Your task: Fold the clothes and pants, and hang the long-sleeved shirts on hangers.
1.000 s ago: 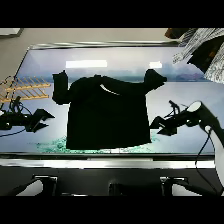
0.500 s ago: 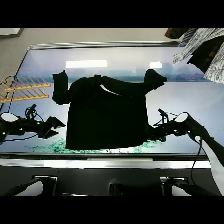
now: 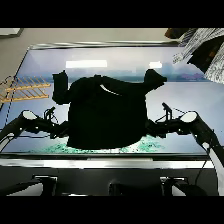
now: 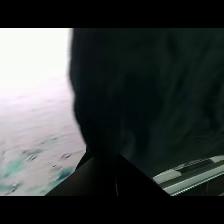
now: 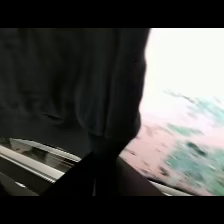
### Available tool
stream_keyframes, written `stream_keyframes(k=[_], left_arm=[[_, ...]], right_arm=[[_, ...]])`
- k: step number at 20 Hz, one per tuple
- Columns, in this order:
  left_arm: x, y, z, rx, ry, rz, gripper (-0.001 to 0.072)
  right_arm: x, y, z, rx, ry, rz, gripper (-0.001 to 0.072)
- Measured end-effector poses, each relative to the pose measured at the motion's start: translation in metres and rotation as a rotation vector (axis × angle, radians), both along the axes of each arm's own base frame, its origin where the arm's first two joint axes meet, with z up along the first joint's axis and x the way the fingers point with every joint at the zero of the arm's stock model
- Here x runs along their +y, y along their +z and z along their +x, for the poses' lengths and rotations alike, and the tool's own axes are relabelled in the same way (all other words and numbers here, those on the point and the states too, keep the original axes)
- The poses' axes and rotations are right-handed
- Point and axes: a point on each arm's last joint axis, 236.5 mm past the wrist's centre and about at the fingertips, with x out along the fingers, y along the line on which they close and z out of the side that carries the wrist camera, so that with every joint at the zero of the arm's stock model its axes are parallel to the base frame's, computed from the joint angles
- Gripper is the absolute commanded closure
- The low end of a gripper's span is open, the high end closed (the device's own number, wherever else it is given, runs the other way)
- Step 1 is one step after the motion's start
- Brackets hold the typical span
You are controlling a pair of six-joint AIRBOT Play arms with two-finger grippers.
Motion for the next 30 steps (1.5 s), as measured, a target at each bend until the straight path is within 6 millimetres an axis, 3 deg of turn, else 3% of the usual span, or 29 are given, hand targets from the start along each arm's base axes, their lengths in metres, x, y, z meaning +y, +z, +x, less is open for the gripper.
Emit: stream_keyframes(k=[1,3,5,7,9,11,13,14,17,19,20,22,24,26,28,30], left_arm=[[-0.001,0.016,0.017,-0.057,-0.007,0.0,0.0684],[-0.001,0.077,0.066,-0.249,-0.024,0.006,0.0684],[0.002,0.162,0.114,-0.494,-0.032,0.029,0.0684],[0.005,0.267,0.14,-0.761,-0.041,0.064,0.0684],[0.009,0.373,0.139,-1.02,-0.043,0.111,0.0683],[0.012,0.453,0.117,-1.215,-0.028,0.153,0.0683],[0.015,0.514,0.08,-1.362,0.001,0.185,0.0683],[0.017,0.538,0.061,-1.421,0.02,0.201,0.0682],[0.021,0.582,0.006,-1.548,0.06,0.232,0.0682],[0.022,0.598,-0.021,-1.599,0.081,0.239,0.0683],[0.023,0.601,-0.029,-1.611,0.088,0.243,0.0682],[0.025,0.601,-0.033,-1.608,0.106,0.238,0.0682],[0.027,0.589,-0.018,-1.57,0.117,0.235,0.0682],[0.03,0.568,0.012,-1.501,0.125,0.228,0.0682],[0.034,0.531,0.058,-1.398,0.131,0.225,0.0682],[0.037,0.481,0.114,-1.282,0.134,0.222,0.0682]], right_arm=[[0.003,0.02,0.017,-0.07,-0.006,0.016,0.068],[0.002,0.086,0.067,-0.283,-0.029,0.027,0.068],[0.0,0.176,0.11,-0.529,-0.053,0.029,0.068],[-0.006,0.292,0.132,-0.819,-0.08,0.018,0.068],[-0.011,0.399,0.121,-1.077,-0.1,0.001,0.068],[-0.017,0.487,0.083,-1.296,-0.119,-0.029,0.068],[-0.024,0.547,0.031,-1.46,-0.143,-0.069,0.068],[-0.029,0.568,0.006,-1.521,-0.16,-0.092,0.068],[-0.042,0.605,-0.066,-1.632,-0.223,-0.144,0.068],[-0.049,0.615,-0.096,-1.666,-0.264,-0.162,0.068],[-0.052,0.618,-0.104,-1.677,-0.283,-0.167,0.068],[-0.061,0.618,-0.101,-1.664,-0.318,-0.197,0.0679],[-0.068,0.61,-0.074,-1.62,-0.342,-0.218,0.0679],[-0.073,0.593,-0.027,-1.547,-0.349,-0.236,0.0679],[-0.074,0.559,0.039,-1.432,-0.336,-0.238,0.0679],[-0.07,0.505,0.115,-1.28,-0.311,-0.218,0.0678]])
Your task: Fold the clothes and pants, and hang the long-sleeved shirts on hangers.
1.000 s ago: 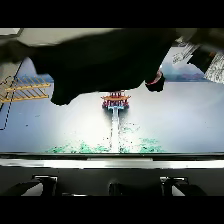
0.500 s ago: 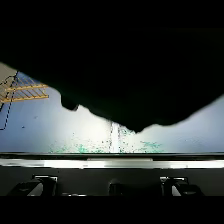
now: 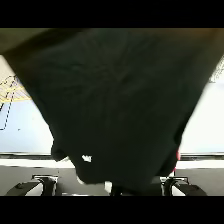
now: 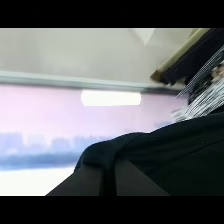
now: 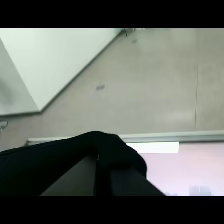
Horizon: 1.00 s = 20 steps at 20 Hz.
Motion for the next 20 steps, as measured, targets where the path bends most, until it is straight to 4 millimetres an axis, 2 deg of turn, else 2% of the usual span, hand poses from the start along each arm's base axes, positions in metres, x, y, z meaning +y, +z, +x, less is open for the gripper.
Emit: stream_keyframes(k=[2,3,5,7,9,10,11,12,13,14,17,20], left_arm=[[-0.001,-0.059,0.053,0.115,0.0,-0.003,0.0682],[-0.003,-0.094,0.079,0.183,-0.005,0.0,0.0682],[-0.011,-0.167,0.119,0.313,-0.017,0.0,0.0682],[-0.021,-0.239,0.144,0.446,-0.034,-0.002,0.0682],[-0.032,-0.3,0.158,0.556,-0.045,-0.012,0.0678],[-0.036,-0.324,0.161,0.605,-0.047,-0.018,0.0661],[-0.039,-0.342,0.162,0.638,-0.051,-0.019,0.0509],[-0.042,-0.354,0.162,0.663,-0.053,-0.022,0.0235],[-0.042,-0.359,0.162,0.679,-0.052,-0.026,0.009],[-0.04,-0.359,0.161,0.691,-0.051,-0.031,0.0091],[-0.022,-0.337,0.147,0.699,-0.048,-0.009,0.0092],[0.004,-0.316,0.11,0.733,-0.025,0.059,0.0094]], right_arm=[[0.008,-0.068,0.072,0.16,0.04,0.048,0.0678],[0.013,-0.109,0.107,0.242,0.059,0.076,0.0678],[0.025,-0.195,0.162,0.404,0.093,0.134,0.0678],[0.042,-0.276,0.194,0.549,0.124,0.172,0.0677],[0.058,-0.345,0.208,0.677,0.151,0.186,0.0604],[0.066,-0.373,0.209,0.733,0.164,0.185,0.0518],[0.071,-0.393,0.207,0.78,0.176,0.178,0.0419],[0.072,-0.408,0.203,0.818,0.184,0.158,0.0282],[0.069,-0.415,0.198,0.848,0.187,0.134,0.0078],[0.062,-0.419,0.189,0.879,0.189,0.094,0.0042],[0.024,-0.403,0.153,0.945,0.178,-0.044,0.0043],[-0.013,-0.386,0.098,1.025,0.145,-0.117,0.0047]])
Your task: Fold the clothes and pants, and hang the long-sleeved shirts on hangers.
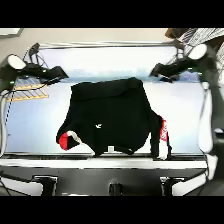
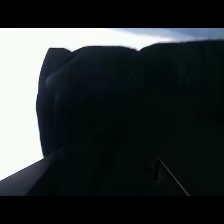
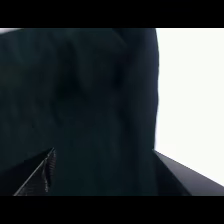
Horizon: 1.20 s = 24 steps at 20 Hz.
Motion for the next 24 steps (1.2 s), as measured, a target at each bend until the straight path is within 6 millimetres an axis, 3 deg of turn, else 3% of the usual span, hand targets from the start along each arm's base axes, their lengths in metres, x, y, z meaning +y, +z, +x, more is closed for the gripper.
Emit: stream_keyframes(k=[3,6,9,12,16,18,19,20,21,24], left_arm=[[0.008,0.0,-0.059,0.062,-0.007,0.039,0.0095],[-0.006,-0.017,-0.127,0.131,-0.037,0.053,0.0094],[-0.021,-0.043,-0.183,0.192,-0.076,0.07,0.0094],[-0.035,-0.065,-0.22,0.24,-0.129,0.091,0.0094],[-0.044,-0.08,-0.24,0.273,-0.168,0.105,0.0095],[-0.046,-0.082,-0.244,0.278,-0.176,0.107,0.0095],[-0.046,-0.084,-0.245,0.281,-0.179,0.11,0.0095],[-0.046,-0.084,-0.246,0.281,-0.18,0.111,0.0095],[-0.046,-0.085,-0.247,0.281,-0.185,0.112,0.0093],[-0.047,-0.085,-0.25,0.29,-0.193,0.113,0.009]], right_arm=[[0.005,-0.007,-0.08,0.112,0.013,-0.02,0.005],[0.041,-0.031,-0.161,0.194,0.055,-0.023,0.0049],[0.076,-0.07,-0.237,0.292,0.122,-0.063,0.005],[0.1,-0.113,-0.289,0.346,0.166,-0.127,0.005],[0.116,-0.157,-0.319,0.361,0.17,-0.191,0.0065],[0.121,-0.172,-0.319,0.352,0.158,-0.201,0.0169],[0.123,-0.179,-0.318,0.35,0.151,-0.206,0.0255],[0.124,-0.185,-0.316,0.346,0.147,-0.212,0.0492],[0.125,-0.19,-0.315,0.347,0.142,-0.217,0.0676],[0.125,-0.193,-0.309,0.329,0.13,-0.231,0.068]])
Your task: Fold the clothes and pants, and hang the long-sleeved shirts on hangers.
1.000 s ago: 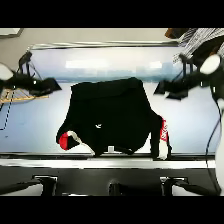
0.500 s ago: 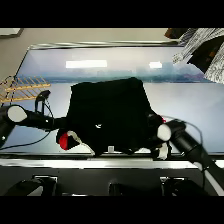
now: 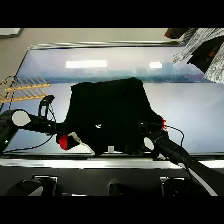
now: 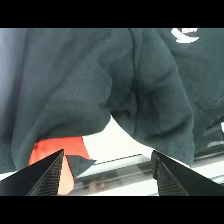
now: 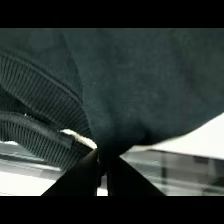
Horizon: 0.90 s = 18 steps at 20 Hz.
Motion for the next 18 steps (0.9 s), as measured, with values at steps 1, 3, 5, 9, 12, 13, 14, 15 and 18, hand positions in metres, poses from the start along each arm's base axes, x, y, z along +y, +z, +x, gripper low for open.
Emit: stream_keyframes(k=[1,3,5,9,12,13,14,15,18], left_arm=[[-0.002,0.0,-0.003,0.011,-0.002,-0.003,0.0091],[-0.011,0.0,-0.013,0.028,-0.042,-0.002,0.0093],[-0.031,0.0,-0.027,0.031,-0.131,0.015,0.0092],[-0.071,-0.008,-0.047,-0.07,-0.305,0.15,0.0092],[-0.107,-0.018,-0.063,-0.149,-0.421,0.21,0.0092],[-0.115,-0.025,-0.068,-0.159,-0.454,0.228,0.0092],[-0.122,-0.032,-0.073,-0.159,-0.479,0.241,0.0093],[-0.128,-0.041,-0.076,-0.157,-0.498,0.257,0.0092],[-0.139,-0.066,-0.078,-0.143,-0.517,0.292,0.0092]], right_arm=[[0.0,0.005,0.004,-0.016,-0.005,-0.003,0.068],[-0.003,0.021,0.009,-0.037,-0.015,-0.015,0.068],[-0.006,0.038,0.01,-0.053,-0.026,-0.021,0.068],[-0.011,0.058,0.01,-0.064,-0.059,-0.024,0.068],[-0.012,0.063,0.009,-0.061,-0.083,-0.023,0.068],[-0.012,0.064,0.009,-0.058,-0.089,-0.023,0.0679],[-0.012,0.065,0.007,-0.051,-0.093,-0.021,0.0679],[-0.011,0.065,0.005,-0.042,-0.098,-0.017,0.0679],[-0.009,0.068,0.001,-0.028,-0.107,-0.005,0.0679]])
